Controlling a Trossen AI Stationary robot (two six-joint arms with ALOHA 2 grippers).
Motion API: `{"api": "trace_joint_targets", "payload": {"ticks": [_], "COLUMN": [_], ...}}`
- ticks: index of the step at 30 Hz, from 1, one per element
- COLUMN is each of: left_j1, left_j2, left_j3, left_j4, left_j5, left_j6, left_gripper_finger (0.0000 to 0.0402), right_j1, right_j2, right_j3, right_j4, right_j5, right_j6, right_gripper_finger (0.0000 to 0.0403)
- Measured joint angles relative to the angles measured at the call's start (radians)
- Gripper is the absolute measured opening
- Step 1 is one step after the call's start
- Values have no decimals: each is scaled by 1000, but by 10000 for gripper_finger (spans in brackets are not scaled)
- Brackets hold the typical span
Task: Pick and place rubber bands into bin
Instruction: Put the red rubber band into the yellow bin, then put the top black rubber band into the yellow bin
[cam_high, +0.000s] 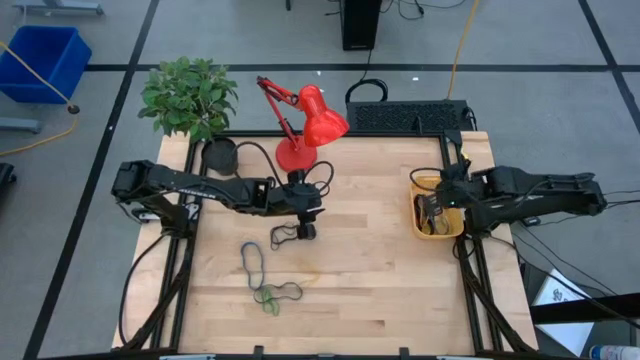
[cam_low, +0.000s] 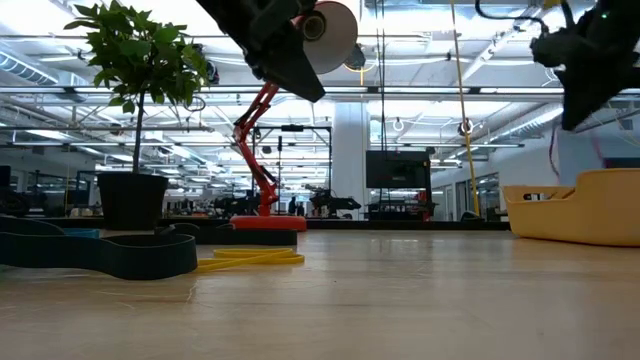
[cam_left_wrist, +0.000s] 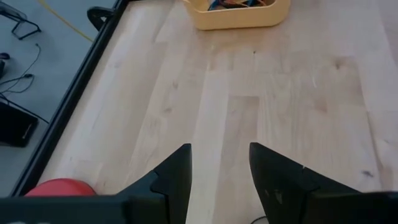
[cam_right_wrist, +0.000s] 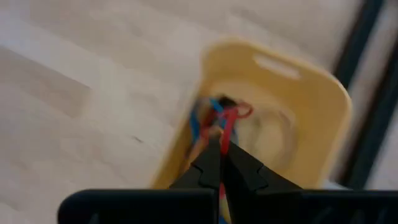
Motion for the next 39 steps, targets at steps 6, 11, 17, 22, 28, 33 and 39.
{"api": "trace_joint_targets", "payload": {"ticks": [6, 11, 17, 22, 28, 33, 39], "left_j1": [9, 12, 6, -1, -3, -3, -3], "left_j2": [0, 0, 0, 0, 0, 0, 0], "left_j3": [0, 0, 0, 0, 0, 0, 0], "left_j4": [0, 0, -1, -2, -12, -12, -38], "left_j5": [0, 1, 2, 3, 22, 29, 30], "left_j6": [-1, -10, -27, -40, -38, -33, 39], "left_gripper_finger": [168, 168, 168, 168, 168, 168, 168], "right_j1": [0, -10, -13, -13, -13, -13, -13], "right_j2": [49, 83, 109, 110, 110, 110, 110], "right_j3": [-16, -45, -116, -136, -138, -138, -142], "right_j4": [-18, -11, -11, 13, 27, 28, 44], "right_j5": [-110, -173, -240, -241, -236, -236, -208], "right_j6": [17, 39, 46, 38, 39, 38, 18], "right_gripper_finger": [0, 2, 3, 3, 7, 51, 142]}}
